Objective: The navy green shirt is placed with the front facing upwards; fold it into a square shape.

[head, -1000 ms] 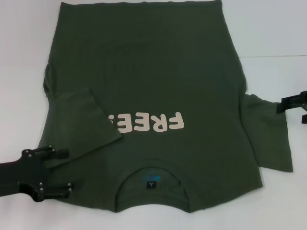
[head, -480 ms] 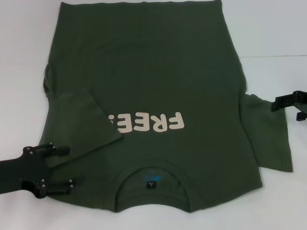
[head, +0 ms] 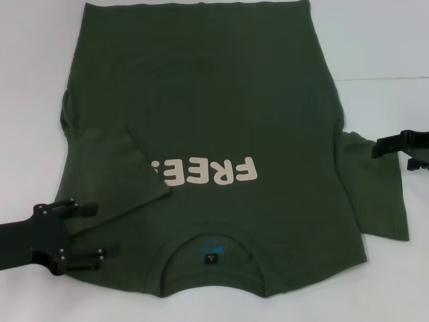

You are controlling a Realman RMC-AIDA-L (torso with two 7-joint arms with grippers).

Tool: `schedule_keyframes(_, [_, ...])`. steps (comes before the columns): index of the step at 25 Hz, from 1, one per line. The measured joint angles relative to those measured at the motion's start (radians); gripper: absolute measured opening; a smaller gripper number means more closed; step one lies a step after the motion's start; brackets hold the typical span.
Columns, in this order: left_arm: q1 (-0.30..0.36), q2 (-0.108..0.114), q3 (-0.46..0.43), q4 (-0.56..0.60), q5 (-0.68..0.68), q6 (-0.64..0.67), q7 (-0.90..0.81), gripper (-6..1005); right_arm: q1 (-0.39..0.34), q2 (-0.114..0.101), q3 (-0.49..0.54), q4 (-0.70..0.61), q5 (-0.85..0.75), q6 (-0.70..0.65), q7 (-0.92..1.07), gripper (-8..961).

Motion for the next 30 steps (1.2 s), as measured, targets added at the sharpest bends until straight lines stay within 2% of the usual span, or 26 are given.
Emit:
schedule_keyframes(11, [-0.006, 0.0, 0.0, -0.004, 0.0, -0.011, -0.005, 890, 0.007, 0.005, -0.016, 0.024, -0.001, 0.03, 0.0, 896])
schedule_keyframes(30, [-0.008, 0.002, 0.0, -0.012, 0.0, -0.023, -0.007, 890, 0.013, 0.017, -0.017, 0.029, 0.009, 0.033, 0.0, 837])
